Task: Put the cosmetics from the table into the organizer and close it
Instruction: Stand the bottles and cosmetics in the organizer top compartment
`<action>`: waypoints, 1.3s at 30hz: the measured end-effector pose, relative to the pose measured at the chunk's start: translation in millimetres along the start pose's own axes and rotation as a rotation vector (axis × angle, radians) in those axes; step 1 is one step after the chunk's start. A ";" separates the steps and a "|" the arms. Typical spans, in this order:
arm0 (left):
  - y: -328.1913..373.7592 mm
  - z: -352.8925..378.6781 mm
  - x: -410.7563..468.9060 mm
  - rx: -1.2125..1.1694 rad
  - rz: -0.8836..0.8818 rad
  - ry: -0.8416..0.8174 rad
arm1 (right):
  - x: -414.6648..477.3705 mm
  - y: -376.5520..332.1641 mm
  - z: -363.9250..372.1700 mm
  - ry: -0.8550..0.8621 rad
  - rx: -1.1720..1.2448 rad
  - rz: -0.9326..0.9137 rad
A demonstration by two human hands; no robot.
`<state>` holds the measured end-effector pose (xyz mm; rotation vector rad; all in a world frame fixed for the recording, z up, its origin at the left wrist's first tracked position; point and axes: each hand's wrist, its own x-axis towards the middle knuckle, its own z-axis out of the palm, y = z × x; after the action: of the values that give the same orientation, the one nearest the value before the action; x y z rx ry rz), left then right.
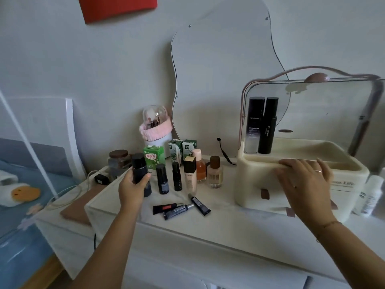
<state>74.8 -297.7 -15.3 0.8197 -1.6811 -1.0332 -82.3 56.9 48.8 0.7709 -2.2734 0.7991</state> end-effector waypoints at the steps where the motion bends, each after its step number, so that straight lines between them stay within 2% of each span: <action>1: 7.7 -1.7 -5.5 -0.023 0.022 0.049 | -0.1 -1.5 -2.3 -0.005 0.017 0.009; 4: 50.7 -1.6 -37.1 -0.187 0.138 0.113 | -4.0 -10.7 -9.3 -0.015 0.143 0.001; 7: 105.3 19.7 -81.1 -0.370 0.220 -0.109 | -9.3 -32.2 -16.8 -0.147 0.329 -0.092; 10: 150.8 58.2 -117.5 -0.445 0.187 -0.363 | -4.8 -49.2 -19.1 -0.294 0.432 -0.125; 12: 170.8 83.3 -135.5 -0.453 0.188 -0.477 | 2.4 -50.9 -23.2 -0.285 0.455 -0.112; 15: 191.7 113.4 -148.6 -0.433 0.231 -0.554 | 15.9 -38.3 -33.8 -0.231 0.521 -0.055; 19: 198.3 143.3 -143.7 -0.329 0.312 -0.560 | 41.1 -11.7 -39.9 -0.208 0.498 -0.016; 24: 158.1 162.7 -139.6 0.024 0.477 -0.508 | 99.6 31.2 -17.0 -0.137 0.468 0.243; 27: 145.0 165.6 -135.5 0.007 0.569 -0.484 | 126.4 46.4 3.9 -0.211 0.379 0.356; 31: 141.0 166.7 -132.1 -0.049 0.582 -0.493 | 139.9 53.4 26.6 -0.337 0.328 0.413; 39: 143.6 162.6 -134.4 -0.026 0.597 -0.510 | 143.9 54.9 37.8 -0.372 0.341 0.441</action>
<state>-45.8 -78.6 35.4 -0.0031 -2.1475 -0.8693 -226.0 20.9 105.3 0.6052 -2.7299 1.3700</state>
